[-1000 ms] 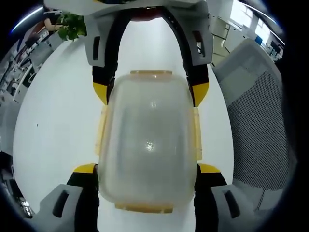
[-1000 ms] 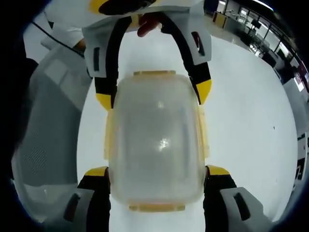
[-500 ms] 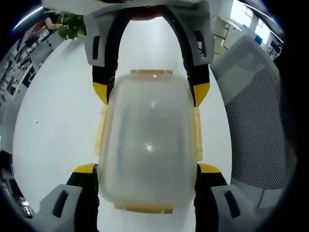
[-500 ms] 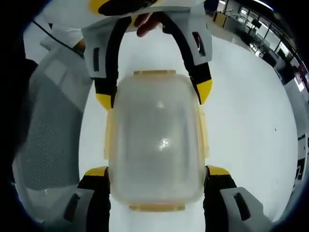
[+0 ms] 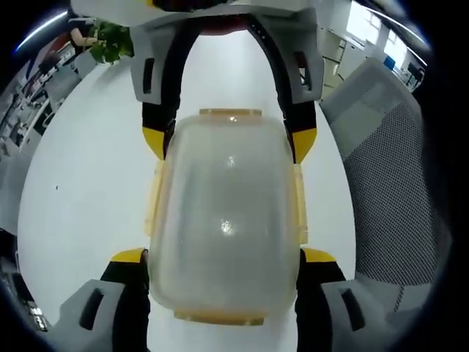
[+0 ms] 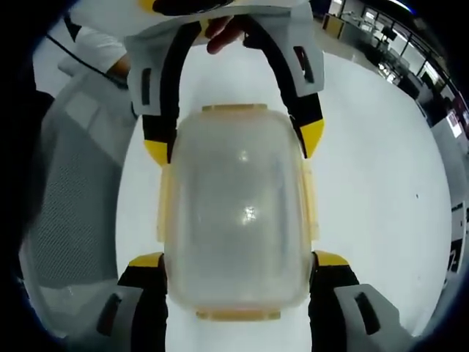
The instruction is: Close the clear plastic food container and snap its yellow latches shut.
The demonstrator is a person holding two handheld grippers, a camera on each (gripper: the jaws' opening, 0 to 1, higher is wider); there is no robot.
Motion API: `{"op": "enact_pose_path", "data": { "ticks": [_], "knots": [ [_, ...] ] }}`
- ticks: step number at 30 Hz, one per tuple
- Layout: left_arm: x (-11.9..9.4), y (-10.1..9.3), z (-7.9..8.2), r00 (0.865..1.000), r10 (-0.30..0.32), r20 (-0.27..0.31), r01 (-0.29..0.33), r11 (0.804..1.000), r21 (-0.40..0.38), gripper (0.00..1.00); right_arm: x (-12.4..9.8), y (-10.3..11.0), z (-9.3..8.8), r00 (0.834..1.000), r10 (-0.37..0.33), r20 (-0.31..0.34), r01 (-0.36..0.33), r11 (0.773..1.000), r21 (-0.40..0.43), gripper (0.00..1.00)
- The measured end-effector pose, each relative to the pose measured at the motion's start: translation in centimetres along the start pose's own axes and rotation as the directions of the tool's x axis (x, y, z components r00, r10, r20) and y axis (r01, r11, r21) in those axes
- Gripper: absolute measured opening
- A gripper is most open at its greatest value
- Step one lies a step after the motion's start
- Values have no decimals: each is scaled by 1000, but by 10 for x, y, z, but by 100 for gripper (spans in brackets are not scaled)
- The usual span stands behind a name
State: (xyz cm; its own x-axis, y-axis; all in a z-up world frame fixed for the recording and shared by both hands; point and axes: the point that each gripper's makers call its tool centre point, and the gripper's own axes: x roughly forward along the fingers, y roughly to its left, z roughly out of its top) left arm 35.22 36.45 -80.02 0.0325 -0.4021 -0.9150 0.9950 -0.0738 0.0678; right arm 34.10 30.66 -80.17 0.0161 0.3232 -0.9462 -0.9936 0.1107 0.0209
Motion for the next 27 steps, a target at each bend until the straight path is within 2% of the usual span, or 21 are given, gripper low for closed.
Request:
{"op": "enact_pose_path", "data": {
  "ticks": [7, 27],
  "knots": [
    [-1, 6, -1, 1000, 2, 20, -2, 1000, -5, 82, 0, -5, 1, 1000, 1, -5, -1, 1000, -2, 79],
    [1, 22, -1, 1000, 0, 30, 0, 1000, -3, 83, 0, -21, 3, 1000, -2, -7, 2, 1000, 4, 80]
  ]
}}
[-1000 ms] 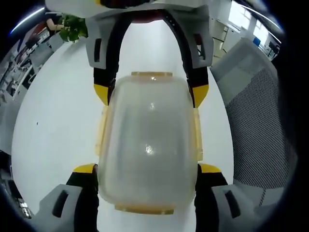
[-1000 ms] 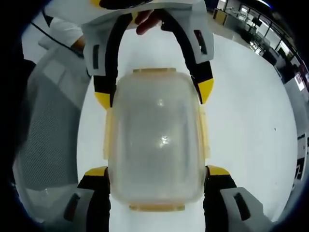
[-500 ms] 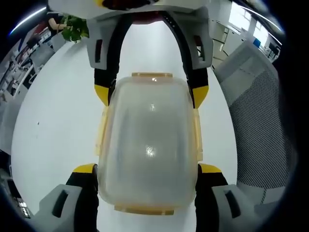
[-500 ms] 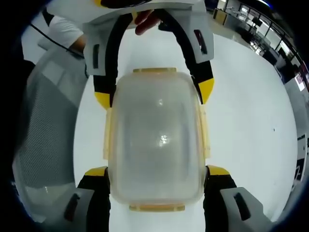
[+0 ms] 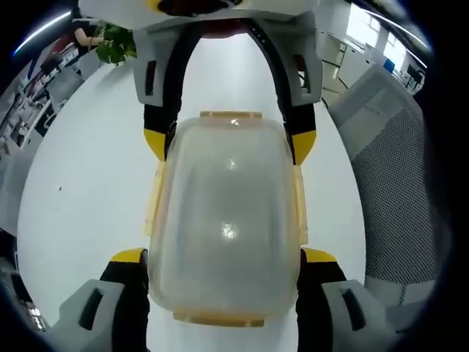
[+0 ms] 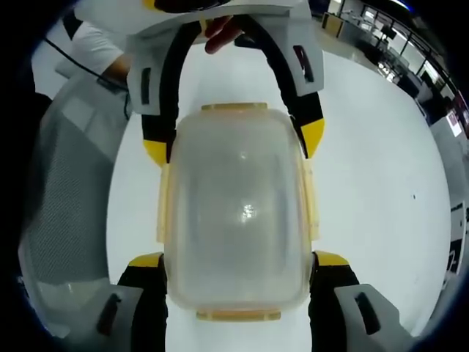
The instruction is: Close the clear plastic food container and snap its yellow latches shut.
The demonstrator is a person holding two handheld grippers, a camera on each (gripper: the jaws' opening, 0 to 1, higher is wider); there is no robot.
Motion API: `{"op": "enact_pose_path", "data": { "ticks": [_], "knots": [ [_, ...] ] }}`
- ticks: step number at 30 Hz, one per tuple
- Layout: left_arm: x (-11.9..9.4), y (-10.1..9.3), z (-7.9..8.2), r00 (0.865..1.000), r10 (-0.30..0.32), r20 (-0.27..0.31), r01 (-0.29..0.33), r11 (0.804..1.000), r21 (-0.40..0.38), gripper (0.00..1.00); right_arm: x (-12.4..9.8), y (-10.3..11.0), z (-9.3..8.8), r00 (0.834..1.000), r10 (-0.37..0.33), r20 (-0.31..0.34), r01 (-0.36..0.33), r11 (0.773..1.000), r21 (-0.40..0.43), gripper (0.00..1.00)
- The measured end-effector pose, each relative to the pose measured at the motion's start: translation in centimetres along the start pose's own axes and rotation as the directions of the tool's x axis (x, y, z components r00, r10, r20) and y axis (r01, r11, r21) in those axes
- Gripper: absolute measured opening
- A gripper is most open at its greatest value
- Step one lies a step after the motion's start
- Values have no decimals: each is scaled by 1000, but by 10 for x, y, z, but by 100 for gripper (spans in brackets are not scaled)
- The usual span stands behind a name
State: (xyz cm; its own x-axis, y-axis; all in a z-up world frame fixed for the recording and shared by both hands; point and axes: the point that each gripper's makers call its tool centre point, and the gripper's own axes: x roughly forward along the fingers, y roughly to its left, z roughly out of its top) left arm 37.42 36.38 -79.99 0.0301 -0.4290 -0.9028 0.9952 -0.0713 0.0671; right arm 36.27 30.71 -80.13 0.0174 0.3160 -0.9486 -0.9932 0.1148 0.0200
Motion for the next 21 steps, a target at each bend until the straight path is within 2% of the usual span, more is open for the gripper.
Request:
{"op": "enact_pose_path", "data": {
  "ticks": [21],
  "knots": [
    [2, 24, -1, 1000, 11, 17, -11, 1000, -17, 84, 1, -25, 3, 1000, 1, -8, -1, 1000, -8, 80]
  ]
}}
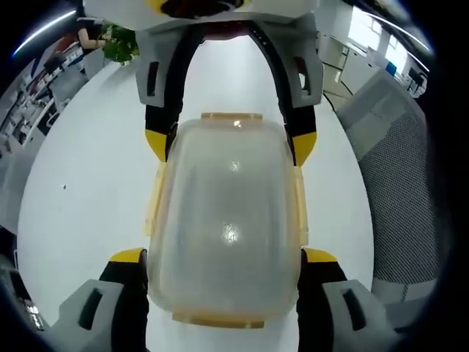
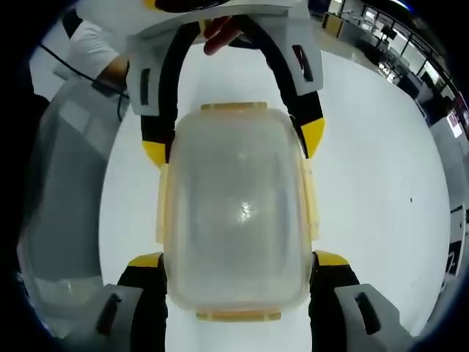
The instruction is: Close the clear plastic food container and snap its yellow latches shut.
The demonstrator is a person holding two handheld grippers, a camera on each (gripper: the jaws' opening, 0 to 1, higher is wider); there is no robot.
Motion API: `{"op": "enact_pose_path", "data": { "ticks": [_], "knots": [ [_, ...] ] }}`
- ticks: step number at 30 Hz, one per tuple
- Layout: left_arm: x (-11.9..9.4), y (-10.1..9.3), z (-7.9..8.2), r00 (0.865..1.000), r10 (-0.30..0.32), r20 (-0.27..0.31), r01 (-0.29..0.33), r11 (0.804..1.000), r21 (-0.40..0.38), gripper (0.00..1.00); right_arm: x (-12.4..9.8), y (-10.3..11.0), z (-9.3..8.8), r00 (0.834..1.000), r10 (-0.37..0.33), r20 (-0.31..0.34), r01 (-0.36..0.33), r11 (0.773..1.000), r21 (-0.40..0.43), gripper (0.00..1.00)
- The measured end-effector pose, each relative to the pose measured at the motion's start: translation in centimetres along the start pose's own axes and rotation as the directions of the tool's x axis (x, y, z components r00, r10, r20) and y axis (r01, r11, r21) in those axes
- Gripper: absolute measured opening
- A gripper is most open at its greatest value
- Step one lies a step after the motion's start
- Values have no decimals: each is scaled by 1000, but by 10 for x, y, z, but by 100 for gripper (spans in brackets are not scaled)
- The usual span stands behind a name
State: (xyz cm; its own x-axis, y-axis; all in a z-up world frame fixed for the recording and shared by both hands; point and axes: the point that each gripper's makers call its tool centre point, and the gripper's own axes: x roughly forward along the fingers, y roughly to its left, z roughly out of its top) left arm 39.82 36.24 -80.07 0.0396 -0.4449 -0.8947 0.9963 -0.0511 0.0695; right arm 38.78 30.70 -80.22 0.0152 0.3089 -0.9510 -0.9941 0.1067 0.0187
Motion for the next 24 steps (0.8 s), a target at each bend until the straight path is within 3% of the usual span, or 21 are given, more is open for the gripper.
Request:
{"op": "enact_pose_path", "data": {
  "ticks": [24],
  "knots": [
    [5, 25, 0, 1000, -3, 17, 3, 1000, 4, 86, 1, -24, 1, 1000, -2, 9, 2, 1000, 14, 80]
  ]
}}
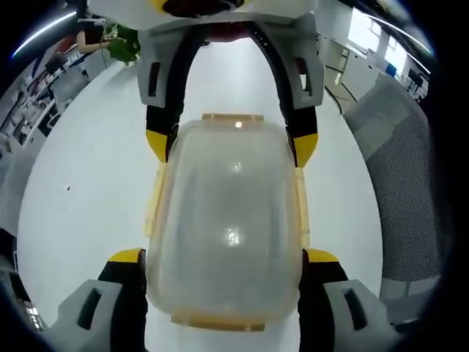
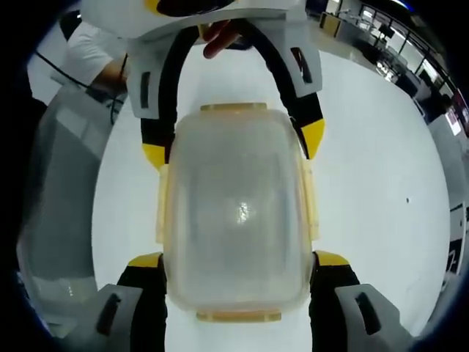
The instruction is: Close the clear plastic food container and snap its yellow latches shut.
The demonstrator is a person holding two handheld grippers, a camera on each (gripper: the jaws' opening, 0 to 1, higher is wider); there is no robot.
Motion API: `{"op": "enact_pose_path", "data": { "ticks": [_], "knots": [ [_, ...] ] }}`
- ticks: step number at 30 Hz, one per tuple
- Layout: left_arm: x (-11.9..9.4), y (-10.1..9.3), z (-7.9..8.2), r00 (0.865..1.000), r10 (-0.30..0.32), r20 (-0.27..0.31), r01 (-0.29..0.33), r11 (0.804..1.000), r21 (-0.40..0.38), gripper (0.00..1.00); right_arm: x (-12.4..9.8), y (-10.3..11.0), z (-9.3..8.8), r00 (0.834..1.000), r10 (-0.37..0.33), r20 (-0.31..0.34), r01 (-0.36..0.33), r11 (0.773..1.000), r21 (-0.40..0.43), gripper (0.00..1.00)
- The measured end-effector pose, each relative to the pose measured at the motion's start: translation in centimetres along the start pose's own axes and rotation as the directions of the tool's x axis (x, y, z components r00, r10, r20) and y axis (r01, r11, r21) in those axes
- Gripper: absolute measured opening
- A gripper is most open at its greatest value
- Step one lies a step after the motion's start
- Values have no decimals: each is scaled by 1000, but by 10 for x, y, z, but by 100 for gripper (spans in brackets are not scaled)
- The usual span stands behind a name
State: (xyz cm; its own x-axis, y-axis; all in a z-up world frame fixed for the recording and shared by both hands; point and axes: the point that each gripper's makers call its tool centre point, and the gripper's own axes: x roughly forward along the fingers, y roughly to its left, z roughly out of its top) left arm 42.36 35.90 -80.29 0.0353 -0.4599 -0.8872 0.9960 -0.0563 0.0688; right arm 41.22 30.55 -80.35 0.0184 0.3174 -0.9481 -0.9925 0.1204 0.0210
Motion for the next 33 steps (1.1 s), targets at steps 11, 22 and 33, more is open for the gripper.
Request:
{"op": "enact_pose_path", "data": {
  "ticks": [11, 22, 33],
  "knots": [
    [1, 2, -1, 1000, 3, -7, -3, 1000, 1, 86, 1, -2, 0, 1000, 2, -7, -2, 1000, 1, 80],
    [0, 3, -1, 1000, 3, -2, -3, 1000, 2, 86, 0, -2, -1, 1000, 8, -14, -8, 1000, 0, 80],
    [-2, 3, 0, 1000, 5, 19, -6, 1000, 1, 86, -1, -4, 1, 1000, 2, 26, -2, 1000, -2, 81]
  ]
}}
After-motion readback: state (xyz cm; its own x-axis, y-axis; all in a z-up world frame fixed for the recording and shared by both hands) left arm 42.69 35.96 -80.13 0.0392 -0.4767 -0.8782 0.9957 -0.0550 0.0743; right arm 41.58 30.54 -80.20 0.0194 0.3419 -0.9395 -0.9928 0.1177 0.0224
